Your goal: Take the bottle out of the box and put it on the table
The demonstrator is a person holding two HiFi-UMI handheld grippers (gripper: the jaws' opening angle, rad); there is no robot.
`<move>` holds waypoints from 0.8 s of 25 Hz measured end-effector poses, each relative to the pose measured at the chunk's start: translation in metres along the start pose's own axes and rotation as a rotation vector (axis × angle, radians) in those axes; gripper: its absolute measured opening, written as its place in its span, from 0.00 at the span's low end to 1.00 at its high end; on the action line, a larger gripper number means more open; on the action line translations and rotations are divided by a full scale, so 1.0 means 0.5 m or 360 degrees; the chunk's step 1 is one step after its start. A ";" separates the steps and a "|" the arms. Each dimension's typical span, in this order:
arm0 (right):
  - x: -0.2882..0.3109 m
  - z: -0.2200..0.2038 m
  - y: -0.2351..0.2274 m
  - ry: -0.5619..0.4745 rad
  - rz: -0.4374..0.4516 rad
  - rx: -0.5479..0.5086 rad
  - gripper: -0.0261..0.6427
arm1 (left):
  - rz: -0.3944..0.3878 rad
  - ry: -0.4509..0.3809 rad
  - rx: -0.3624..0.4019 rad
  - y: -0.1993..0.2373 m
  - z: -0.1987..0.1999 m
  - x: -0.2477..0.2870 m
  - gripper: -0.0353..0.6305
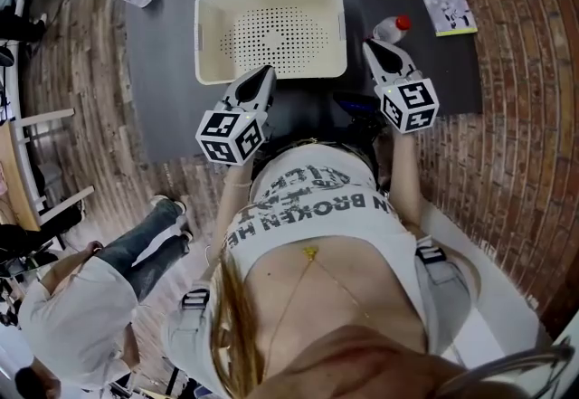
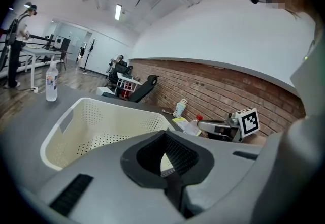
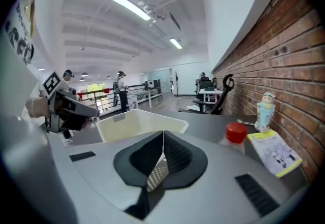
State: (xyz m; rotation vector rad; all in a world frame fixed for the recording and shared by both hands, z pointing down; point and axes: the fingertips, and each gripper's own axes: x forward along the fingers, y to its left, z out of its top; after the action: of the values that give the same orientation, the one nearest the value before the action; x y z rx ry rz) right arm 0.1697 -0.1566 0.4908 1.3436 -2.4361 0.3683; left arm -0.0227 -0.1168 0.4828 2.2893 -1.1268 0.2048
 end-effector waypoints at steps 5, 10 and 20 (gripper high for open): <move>0.050 0.032 0.146 -0.0041 0.0292 -0.0045 0.05 | -0.0077 -0.0049 0.0063 -0.015 0.025 0.002 0.05; 0.067 0.092 0.254 -0.0197 0.0461 -0.0085 0.05 | -0.0135 -0.0150 0.0135 -0.034 0.062 -0.012 0.05; 0.050 0.220 0.365 -0.0433 0.0601 -0.0226 0.05 | -0.0155 -0.0361 0.0322 -0.066 0.163 -0.071 0.05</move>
State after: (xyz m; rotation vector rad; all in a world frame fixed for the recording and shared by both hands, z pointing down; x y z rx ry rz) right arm -0.0158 -0.1224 0.3893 0.9219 -2.8848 0.1000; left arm -0.0287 -0.1222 0.3883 2.5925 -1.1456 0.0214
